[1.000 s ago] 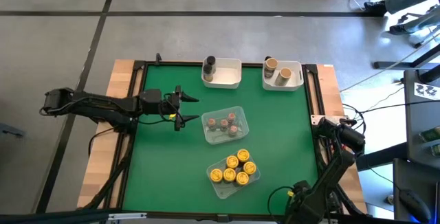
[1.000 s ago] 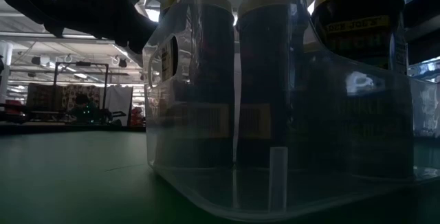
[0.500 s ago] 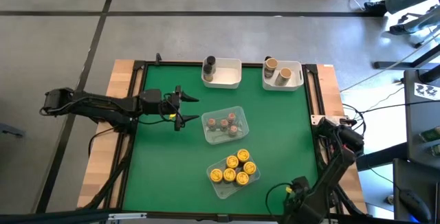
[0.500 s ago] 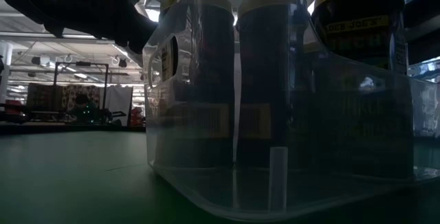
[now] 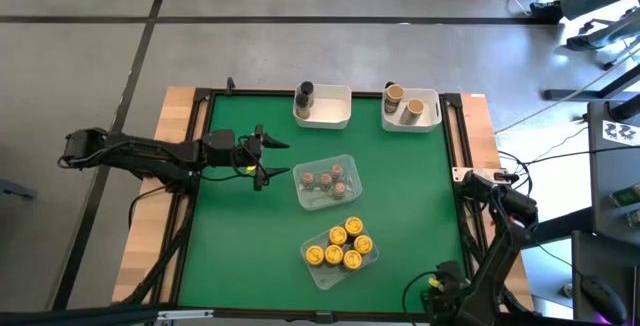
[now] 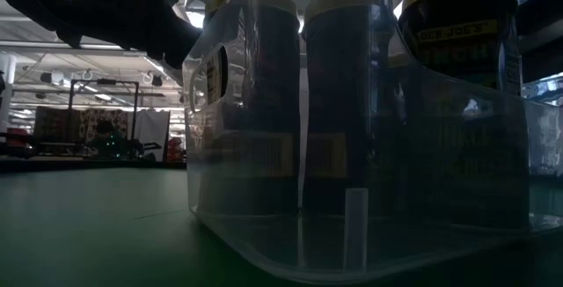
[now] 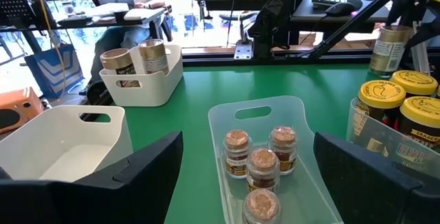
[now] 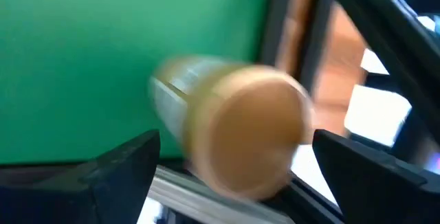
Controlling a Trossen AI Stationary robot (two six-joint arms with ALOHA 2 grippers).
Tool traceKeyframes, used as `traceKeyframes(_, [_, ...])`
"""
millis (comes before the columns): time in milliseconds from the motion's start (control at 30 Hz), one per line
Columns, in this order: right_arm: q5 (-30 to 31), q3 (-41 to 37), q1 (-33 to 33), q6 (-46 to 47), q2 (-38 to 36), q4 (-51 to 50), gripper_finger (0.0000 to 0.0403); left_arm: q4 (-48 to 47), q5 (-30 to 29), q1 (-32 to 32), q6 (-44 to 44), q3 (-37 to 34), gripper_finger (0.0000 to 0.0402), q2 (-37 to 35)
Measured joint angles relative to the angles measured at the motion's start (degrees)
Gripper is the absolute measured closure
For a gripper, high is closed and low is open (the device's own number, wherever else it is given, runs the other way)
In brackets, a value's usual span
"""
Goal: Sort spices by type
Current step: Put the brown seasoning bottle into the top right white bin
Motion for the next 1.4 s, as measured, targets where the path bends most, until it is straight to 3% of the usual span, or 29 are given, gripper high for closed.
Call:
traceKeyframes(433, [2.9, -9.0, -0.5, -3.5, -0.1, 15.7, 0.0024, 0.0, 0.0, 0.0, 0.1, 0.0, 0.0088, 0.0])
traceKeyframes(900, [3.8, -11.4, -1.2, -4.7, -0.4, 17.0, 0.0029, 0.0, 0.0, 0.0, 0.2, 0.0, 0.0088, 0.0])
traceKeyframes(1067, [4.2, -11.5, -2.0, -5.1, -0.2, 16.0, 0.0077, 0.0, 0.0, 0.0, 0.2, 0.0, 0.0088, 0.0])
traceKeyframes(1400, [6.1, -11.7, -1.9, -5.3, -1.3, 16.4, 0.025, 0.0, 0.0, 0.0, 0.2, 0.0, 0.0088, 0.0])
